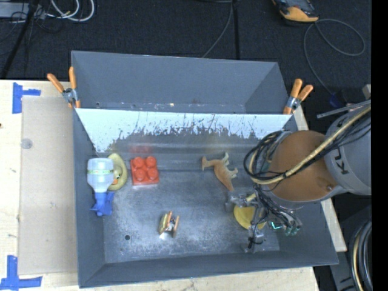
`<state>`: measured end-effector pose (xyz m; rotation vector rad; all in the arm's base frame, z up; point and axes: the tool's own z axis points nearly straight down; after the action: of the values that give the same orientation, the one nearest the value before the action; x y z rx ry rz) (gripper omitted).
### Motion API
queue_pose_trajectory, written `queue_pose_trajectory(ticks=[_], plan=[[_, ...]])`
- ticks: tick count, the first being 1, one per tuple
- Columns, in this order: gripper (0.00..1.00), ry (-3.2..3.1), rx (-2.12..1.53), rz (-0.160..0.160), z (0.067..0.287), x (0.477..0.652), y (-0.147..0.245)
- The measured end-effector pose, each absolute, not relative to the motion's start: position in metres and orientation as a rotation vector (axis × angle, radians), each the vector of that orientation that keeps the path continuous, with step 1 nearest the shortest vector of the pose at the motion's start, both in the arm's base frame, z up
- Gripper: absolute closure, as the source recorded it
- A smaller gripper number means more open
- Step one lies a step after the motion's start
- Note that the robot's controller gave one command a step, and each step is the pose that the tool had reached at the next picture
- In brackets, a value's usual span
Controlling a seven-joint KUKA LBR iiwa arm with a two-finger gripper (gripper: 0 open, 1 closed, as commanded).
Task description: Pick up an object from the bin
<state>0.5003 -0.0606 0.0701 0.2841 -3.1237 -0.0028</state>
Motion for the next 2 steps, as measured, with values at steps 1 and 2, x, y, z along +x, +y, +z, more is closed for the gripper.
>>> queue_pose_trajectory(ticks=[1, 2], plan=[[0.00, -3.128, 0.238, 0.002, 0.070, 0.492, -0.081], [0.00, -3.118, 0.321, -0.003, 0.069, 0.504, -0.088]])
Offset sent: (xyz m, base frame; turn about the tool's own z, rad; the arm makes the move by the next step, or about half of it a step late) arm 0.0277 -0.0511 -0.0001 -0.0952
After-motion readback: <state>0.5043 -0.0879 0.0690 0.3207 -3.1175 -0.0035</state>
